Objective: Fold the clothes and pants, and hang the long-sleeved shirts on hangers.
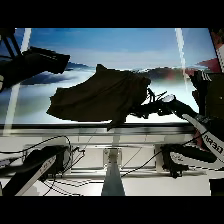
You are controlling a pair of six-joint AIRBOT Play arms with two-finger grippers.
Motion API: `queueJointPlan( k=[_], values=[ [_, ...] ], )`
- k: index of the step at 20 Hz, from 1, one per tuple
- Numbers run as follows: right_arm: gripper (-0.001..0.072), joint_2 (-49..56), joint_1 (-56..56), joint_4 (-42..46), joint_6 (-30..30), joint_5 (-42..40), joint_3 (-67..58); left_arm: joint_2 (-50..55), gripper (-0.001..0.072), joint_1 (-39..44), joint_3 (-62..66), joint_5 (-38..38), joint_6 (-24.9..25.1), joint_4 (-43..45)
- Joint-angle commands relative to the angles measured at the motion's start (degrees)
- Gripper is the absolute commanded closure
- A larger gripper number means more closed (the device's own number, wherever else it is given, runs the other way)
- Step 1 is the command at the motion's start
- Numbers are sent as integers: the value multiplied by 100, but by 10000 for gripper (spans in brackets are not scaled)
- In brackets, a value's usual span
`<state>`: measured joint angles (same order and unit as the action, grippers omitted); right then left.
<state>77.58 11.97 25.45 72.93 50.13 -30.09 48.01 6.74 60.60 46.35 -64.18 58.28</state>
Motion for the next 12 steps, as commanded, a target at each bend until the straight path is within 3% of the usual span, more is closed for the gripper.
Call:
queueJointPlan(
  k=[1, 5, 7, 8, 10, 11, 12],
  values=[
    [700, -4, 181, -76, -494, 229, -474, 2, 12, -4, 2, -4, 2, 2],
    [700, -7, -96, 802, -446, 868, -1537, 2, 13, -4, 2, -50, -61, 2],
    [700, -9, -409, 1327, -348, 1416, -2164, 2, 20, -15, 2, -50, -380, 7],
    [700, -9, -588, 1606, -251, 1700, -2468, -4, 106, -48, 4, -48, -734, 4],
    [700, -44, -1038, 2070, -181, 2236, -3051, -55, 411, -184, 4, -44, -1432, 4],
    [700, -140, -1298, 2286, -181, 2363, -3281, -101, 489, -302, 4, -44, -1493, 7],
    [700, -271, -1539, 2461, -181, 2413, -3438, -149, 489, -431, 4, -35, -1493, 9]
  ],
)
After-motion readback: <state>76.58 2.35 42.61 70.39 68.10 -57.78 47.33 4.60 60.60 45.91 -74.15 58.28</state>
